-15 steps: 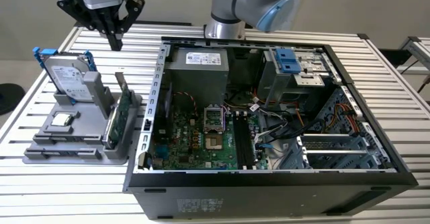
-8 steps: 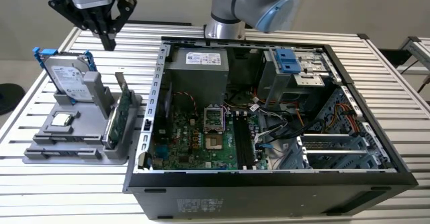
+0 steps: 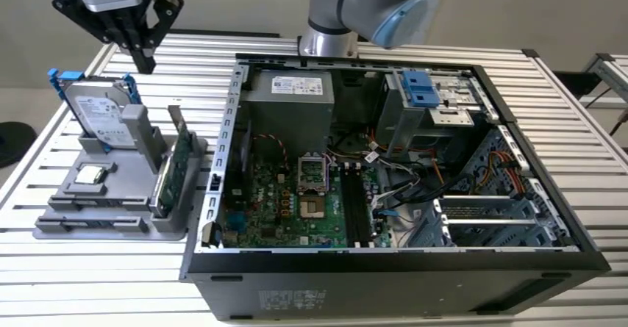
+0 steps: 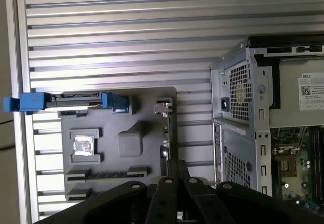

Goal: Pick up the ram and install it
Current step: 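Reach for the ram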

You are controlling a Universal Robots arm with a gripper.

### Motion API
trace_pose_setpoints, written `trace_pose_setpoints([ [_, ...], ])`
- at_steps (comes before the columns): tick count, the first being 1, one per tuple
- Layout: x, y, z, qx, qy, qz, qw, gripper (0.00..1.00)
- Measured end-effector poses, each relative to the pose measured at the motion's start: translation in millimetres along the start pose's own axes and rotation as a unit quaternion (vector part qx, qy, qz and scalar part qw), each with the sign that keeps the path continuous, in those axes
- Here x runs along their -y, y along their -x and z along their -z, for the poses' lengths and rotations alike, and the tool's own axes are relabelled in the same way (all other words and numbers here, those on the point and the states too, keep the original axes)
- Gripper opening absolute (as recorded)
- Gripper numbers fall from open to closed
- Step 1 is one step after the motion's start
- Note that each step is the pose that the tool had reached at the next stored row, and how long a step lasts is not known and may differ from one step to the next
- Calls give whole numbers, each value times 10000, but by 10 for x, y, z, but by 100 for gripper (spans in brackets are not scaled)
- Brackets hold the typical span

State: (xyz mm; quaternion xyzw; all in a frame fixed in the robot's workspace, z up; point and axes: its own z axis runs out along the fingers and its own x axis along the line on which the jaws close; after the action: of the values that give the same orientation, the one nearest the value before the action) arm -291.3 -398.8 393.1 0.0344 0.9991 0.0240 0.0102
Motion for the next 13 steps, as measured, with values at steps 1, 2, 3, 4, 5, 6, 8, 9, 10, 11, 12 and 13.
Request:
trace_pose_setpoints([
  [1,2,-25,0,0,0,0,10000,0],
  [2,4,-51,1,0,0,0,10000,0],
  [3,5,-75,1,1,0,0,10000,0],
  [4,7,-101,2,0,0,0,10000,0],
  [5,9,-129,3,0,0,1,10000,0],
  [6,11,-156,3,0,0,0,10000,0],
  [8,14,-213,5,0,0,0,10000,0],
  [9,16,-238,5,0,0,0,10000,0],
  [10,18,-263,5,0,0,0,10000,0],
  [11,21,-310,6,0,0,0,10000,0],
  [12,25,-358,8,0,0,1,10000,0],
  [13,26,-380,8,0,0,0,10000,0],
])
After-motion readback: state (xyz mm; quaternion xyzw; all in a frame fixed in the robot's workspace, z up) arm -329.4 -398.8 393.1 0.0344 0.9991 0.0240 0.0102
